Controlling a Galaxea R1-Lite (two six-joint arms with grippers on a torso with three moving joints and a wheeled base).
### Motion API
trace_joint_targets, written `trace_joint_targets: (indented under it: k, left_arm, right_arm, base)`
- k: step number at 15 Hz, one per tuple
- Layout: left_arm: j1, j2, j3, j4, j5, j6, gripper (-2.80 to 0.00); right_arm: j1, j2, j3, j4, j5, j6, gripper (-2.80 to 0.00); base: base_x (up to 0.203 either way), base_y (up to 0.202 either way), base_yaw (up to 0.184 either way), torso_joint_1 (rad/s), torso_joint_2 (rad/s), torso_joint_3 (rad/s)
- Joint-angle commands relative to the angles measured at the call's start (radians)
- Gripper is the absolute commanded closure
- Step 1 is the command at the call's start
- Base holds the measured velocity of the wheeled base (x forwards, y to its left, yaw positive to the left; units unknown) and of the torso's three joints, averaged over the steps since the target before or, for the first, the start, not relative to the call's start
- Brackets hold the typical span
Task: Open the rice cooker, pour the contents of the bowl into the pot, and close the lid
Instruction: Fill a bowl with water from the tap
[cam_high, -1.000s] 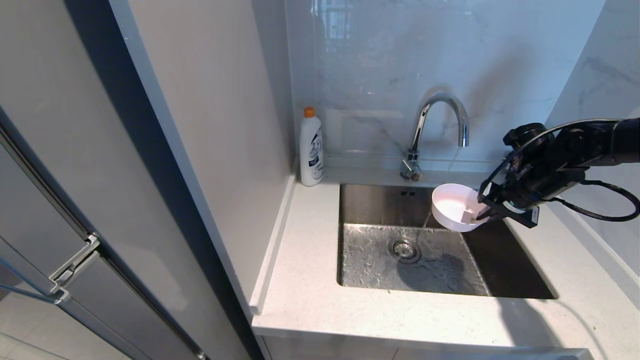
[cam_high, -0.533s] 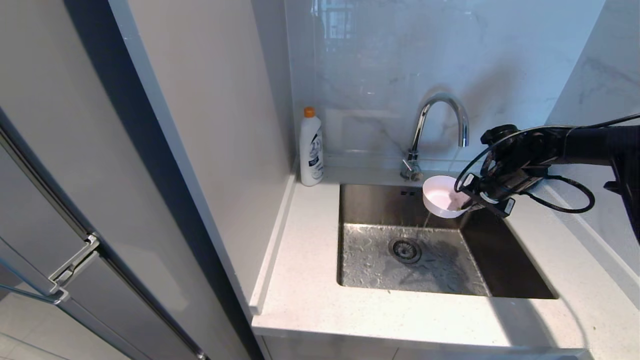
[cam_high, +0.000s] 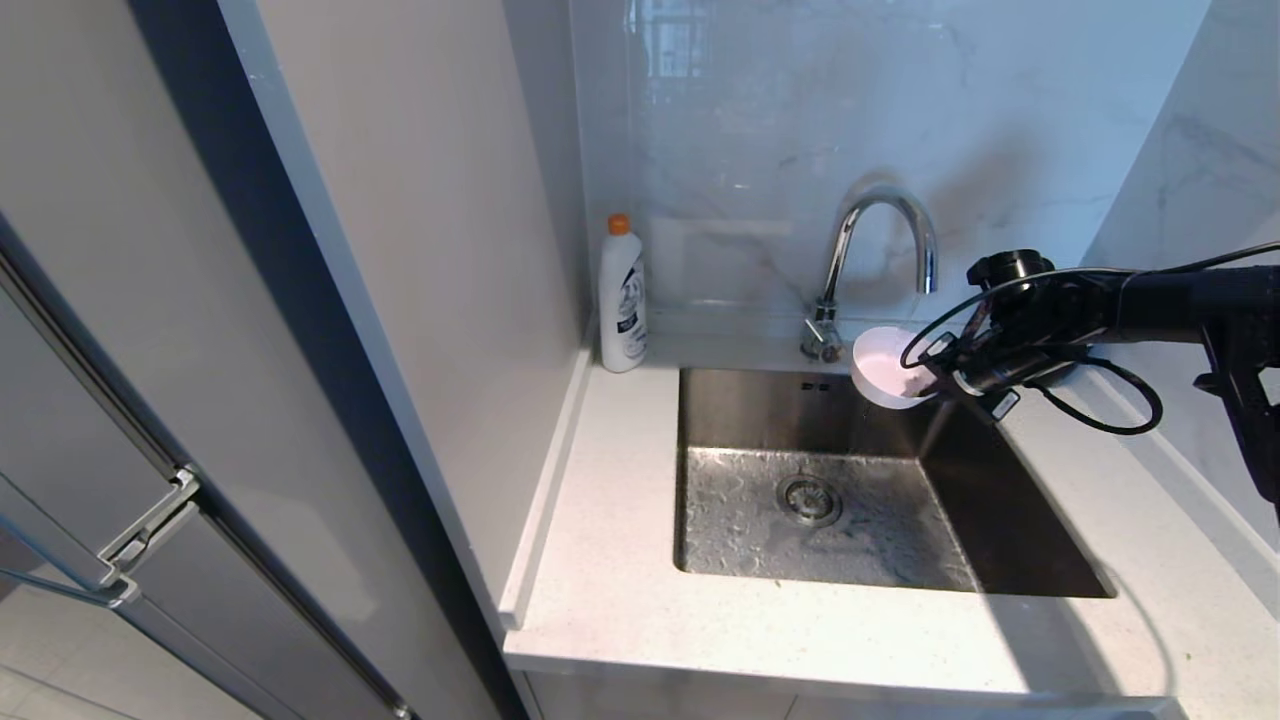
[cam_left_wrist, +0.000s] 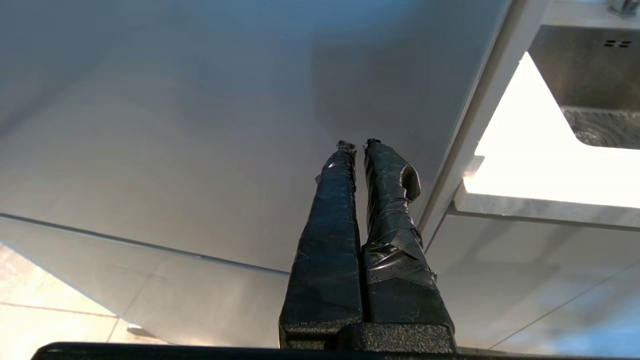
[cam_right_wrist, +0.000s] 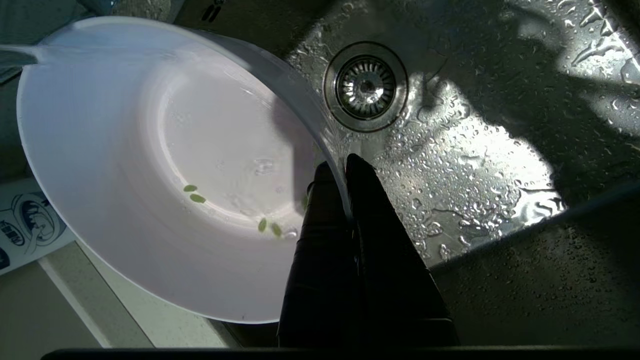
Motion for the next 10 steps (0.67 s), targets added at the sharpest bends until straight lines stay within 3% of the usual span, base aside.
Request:
trace_joint_targets:
  k: [1,3,6,10]
  left_arm:
    - [0.000,0.001,0.000,0.000,0.000,0.000,0.00]
    - [0.000,0.001,0.000,0.000,0.000,0.000,0.00]
    - [0.000,0.001,0.000,0.002,0.000,0.000,0.00]
    - [0.000,0.001,0.000,0.003,0.000,0.000,0.00]
  right_arm:
    - [0.020,0.003,0.007,0.004,0.001,0.012,0.00]
    - [0.032,0.015,0.010,0.006,-0.001,0.056,0.00]
    - [0.026,0.038,0.011,0.015,-0.008,0.059,0.00]
    - [0.024,0.019,0.004,0.000,-0.074,0.055,0.00]
  base:
    - [0.000,0.000,0.000,0.000,0.00,0.000]
    - [0.000,0.000,0.000,0.000,0.00,0.000]
    - [0.000,0.000,0.000,0.000,0.00,0.000]
    - [0.000,0.000,0.000,0.000,0.00,0.000]
